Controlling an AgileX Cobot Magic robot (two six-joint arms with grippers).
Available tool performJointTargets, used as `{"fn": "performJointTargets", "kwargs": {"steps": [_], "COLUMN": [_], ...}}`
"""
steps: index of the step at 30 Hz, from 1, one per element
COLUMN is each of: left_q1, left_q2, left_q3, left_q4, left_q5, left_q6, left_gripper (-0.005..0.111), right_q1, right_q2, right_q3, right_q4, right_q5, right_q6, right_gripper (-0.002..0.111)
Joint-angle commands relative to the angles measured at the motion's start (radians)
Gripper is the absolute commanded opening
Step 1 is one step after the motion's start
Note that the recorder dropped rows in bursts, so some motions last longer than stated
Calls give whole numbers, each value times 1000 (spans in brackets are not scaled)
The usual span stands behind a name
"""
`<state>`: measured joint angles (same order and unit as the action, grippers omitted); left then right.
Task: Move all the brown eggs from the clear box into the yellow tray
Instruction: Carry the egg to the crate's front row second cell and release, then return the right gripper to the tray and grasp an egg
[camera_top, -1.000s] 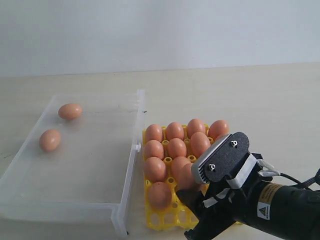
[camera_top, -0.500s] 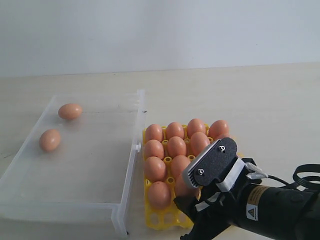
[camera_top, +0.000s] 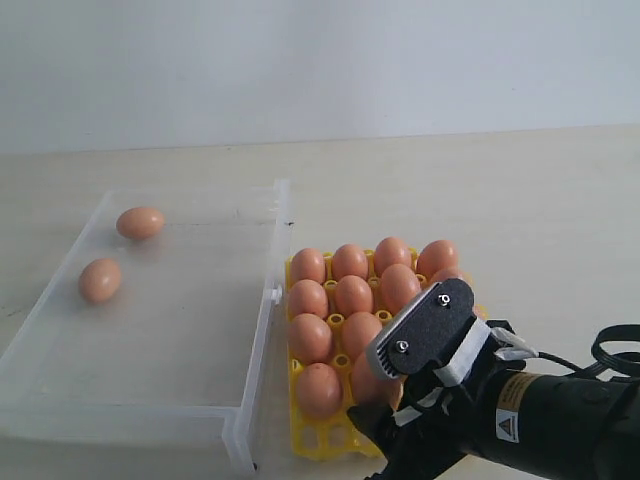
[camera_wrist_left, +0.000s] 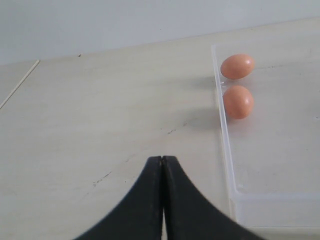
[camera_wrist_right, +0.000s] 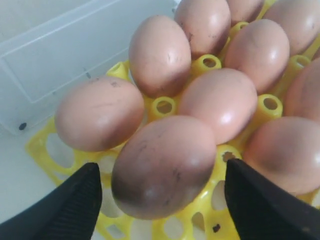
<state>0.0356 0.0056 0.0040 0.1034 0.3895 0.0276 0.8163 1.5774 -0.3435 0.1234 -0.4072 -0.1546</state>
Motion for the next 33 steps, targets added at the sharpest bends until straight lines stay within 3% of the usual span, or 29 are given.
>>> {"fn": "performJointTargets", "kwargs": {"steps": [1,7,11,21,23,27,29,31,33], "left_q1": [-6,-6,-6,-6,-6,-6,-6,-6,-6], "left_q2": [-6,-6,-6,-6,-6,-6,-6,-6,-6], "left_q3": [-4,-4,-4,-4,-4,-4,-4,-4,-4], "left_q4": [-2,-2,-2,-2,-2,-2,-2,-2,-2], "left_q5": [-9,-9,-9,-9,-9,-9,-9,-9,-9], "left_q6": [-5,-5,-5,-5,-5,-5,-5,-5,-5], "left_gripper": [0,0,0,0,0,0,0,0,0], "right_q1": [-2,-2,-2,-2,-2,-2,-2,-2,-2], "right_q2": [-46,-56,-63,-214,-279,-248,-98,47,191], "right_q3": [-6,-6,-10,-17,-50,-291,-506,-707,-897], "right_q4": [20,59,126,174,181,132,-44,-100,-57], "right_q5": [13,-12,-6,50,97,418,619,695,739], "right_q6": [-43,-116,-177,-263,-272,-199,28,186,208], "right_gripper": [66,49,45,1,0,0,0,0,3]}}
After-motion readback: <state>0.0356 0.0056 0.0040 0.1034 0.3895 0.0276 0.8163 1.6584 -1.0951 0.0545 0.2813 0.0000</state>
